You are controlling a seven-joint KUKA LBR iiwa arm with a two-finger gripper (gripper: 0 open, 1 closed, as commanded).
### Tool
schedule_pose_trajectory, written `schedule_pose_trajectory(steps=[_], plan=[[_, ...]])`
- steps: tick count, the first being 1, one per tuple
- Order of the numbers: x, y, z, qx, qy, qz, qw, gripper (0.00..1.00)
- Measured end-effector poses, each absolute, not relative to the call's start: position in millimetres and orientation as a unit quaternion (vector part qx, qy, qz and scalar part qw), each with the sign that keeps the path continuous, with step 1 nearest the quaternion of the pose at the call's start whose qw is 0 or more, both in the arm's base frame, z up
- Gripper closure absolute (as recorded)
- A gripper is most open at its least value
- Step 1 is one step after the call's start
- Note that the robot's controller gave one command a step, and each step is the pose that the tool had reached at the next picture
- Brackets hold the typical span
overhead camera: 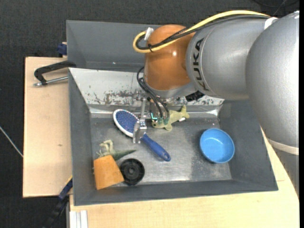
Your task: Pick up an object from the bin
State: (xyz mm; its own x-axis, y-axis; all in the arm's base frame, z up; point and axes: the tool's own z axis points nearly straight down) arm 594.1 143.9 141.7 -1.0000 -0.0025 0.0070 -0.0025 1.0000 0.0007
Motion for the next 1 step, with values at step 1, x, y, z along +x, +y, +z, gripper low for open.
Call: schedule_pose_trajectory(steps=[1], plan=[[596.2,103.5,73.3,-0.15,-0.989,-0.003,-0.003,0.0]])
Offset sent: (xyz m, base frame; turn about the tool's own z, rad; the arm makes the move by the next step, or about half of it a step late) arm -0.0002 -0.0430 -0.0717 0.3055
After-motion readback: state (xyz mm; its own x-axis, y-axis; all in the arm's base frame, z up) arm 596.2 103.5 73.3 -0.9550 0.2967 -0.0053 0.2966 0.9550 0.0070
